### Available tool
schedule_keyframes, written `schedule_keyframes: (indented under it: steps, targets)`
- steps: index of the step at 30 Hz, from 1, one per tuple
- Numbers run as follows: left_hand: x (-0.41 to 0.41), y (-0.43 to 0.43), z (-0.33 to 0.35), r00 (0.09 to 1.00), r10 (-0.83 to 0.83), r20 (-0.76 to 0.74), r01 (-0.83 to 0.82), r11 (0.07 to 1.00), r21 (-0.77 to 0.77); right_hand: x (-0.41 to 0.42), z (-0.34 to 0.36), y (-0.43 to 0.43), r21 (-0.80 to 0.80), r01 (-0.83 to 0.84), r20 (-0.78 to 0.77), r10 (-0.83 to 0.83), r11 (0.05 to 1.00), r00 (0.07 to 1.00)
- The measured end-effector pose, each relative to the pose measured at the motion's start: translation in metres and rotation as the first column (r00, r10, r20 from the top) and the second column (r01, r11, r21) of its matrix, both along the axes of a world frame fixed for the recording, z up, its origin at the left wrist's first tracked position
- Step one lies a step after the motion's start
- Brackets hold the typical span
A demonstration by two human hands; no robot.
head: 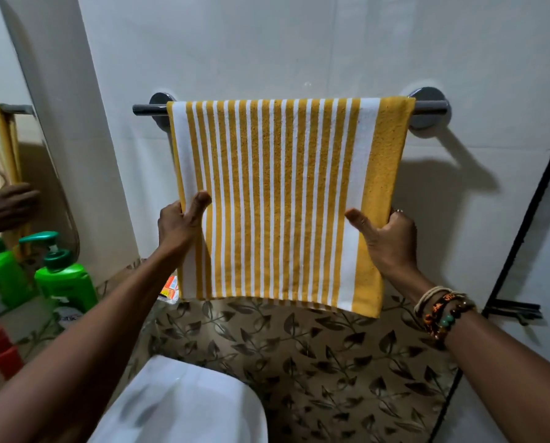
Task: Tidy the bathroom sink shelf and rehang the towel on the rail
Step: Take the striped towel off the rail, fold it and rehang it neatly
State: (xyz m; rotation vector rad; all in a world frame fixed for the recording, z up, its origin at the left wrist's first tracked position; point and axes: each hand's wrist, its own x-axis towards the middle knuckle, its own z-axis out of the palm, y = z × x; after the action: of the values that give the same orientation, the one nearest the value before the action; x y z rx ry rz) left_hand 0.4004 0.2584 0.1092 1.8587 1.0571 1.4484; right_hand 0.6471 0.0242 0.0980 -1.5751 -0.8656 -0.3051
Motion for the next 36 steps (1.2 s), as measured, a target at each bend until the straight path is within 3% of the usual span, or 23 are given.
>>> schedule_keyframes:
  steps: [6, 14, 20, 23, 31, 36]
  targets:
    - [-0.007, -0.007, -0.035, 0.999, -0.031, -0.015, 0.031, 0.999, -0.021, 0.006, -0.051, -0.012, -0.187, 0.048, -0.01, -0.051, 0.981, 0.999]
    - [-0.022, -0.016, -0.074, 0.992, -0.083, -0.092, 0.079, 0.996, -0.045, 0.004, -0.073, -0.021, -0.271, 0.068, 0.057, -0.055, 0.96, 0.997]
    - [-0.029, -0.021, -0.093, 0.991, -0.02, -0.135, 0.019, 1.0, -0.01, 0.008, -0.086, -0.024, -0.341, 0.055, 0.051, -0.04, 0.939, 0.998]
    - [-0.034, -0.026, -0.105, 0.971, 0.034, -0.236, -0.03, 0.999, 0.019, 0.006, -0.089, -0.029, -0.37, 0.079, 0.091, -0.049, 0.926, 0.995]
    - [-0.045, -0.033, -0.11, 0.951, 0.084, -0.298, -0.066, 0.995, 0.07, -0.001, -0.09, -0.036, -0.423, 0.06, 0.04, -0.047, 0.904, 0.998]
    - [-0.061, -0.04, -0.134, 0.932, 0.059, -0.357, -0.068, 0.998, -0.013, -0.001, -0.109, -0.045, -0.453, 0.024, -0.066, -0.06, 0.891, 0.996]
